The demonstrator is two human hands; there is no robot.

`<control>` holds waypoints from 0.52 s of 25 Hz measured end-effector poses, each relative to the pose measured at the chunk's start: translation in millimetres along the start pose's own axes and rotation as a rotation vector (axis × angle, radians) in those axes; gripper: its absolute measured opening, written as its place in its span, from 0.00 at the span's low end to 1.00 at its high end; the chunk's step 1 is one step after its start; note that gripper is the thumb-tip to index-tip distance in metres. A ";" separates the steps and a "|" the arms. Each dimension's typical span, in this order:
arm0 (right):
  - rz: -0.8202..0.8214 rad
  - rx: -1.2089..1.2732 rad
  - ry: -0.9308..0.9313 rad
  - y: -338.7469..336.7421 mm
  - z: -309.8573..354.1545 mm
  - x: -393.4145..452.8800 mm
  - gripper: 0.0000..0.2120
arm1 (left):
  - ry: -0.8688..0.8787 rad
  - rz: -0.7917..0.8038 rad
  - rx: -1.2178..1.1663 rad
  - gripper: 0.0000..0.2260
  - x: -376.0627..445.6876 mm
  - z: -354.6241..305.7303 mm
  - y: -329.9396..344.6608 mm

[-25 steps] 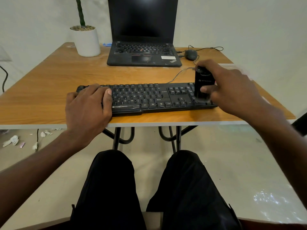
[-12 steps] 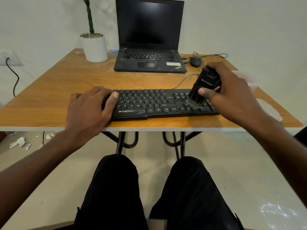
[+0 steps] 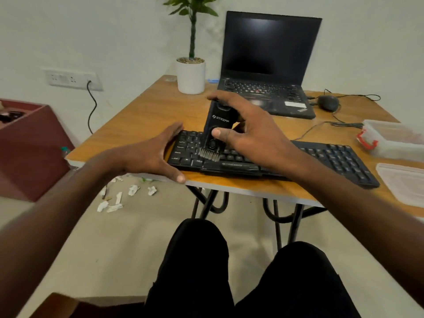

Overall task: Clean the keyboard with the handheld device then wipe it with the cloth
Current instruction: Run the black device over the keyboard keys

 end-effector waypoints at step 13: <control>0.205 -0.397 -0.178 40.8 31.8 59.2 0.31 | 0.049 -0.041 -0.033 0.64 5.1 5.2 -7.7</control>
Point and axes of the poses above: each hand's wrist, its own x-axis towards the middle knuckle, its own y-axis out of the palm, z = x × y, the point moved 3 cm from there along x, towards the middle knuckle, and after that the axes turned 2 degrees about -z, right-handed, at the moved point
